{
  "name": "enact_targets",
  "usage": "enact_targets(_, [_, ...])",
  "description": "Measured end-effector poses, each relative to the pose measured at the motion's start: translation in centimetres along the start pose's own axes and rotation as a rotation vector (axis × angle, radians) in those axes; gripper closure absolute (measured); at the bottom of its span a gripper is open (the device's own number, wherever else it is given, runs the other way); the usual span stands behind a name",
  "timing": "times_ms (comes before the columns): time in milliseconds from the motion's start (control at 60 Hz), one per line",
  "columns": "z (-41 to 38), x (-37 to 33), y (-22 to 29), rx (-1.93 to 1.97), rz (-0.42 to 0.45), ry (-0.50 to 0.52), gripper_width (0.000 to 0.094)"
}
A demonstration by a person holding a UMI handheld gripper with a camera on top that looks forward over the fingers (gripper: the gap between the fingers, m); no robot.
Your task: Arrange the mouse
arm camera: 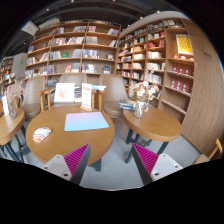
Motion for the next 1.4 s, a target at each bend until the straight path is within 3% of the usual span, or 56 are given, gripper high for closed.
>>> enact_targets(367, [-6.0,1.3,-1.5,-0.007,-0.032,0.092,0.0078])
enact_targets(1000, [-24.9,3.4,-3.5,-0.058,-0.068,0.345,0.0079])
enact_targets(1400, [-31.6,9.0,-5.5,-0.08,-0.12,0.392,0.0082])
Point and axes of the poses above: the point between the fingertips, and its own axes, seen from behind it with the camera up: z to the right, y up, x forward, the way the camera looks, the point moved 10 cm from there along -x, backward, against the way the camera looks, and after that the axes turned 11 degrees about y, right-handed, at the moved point
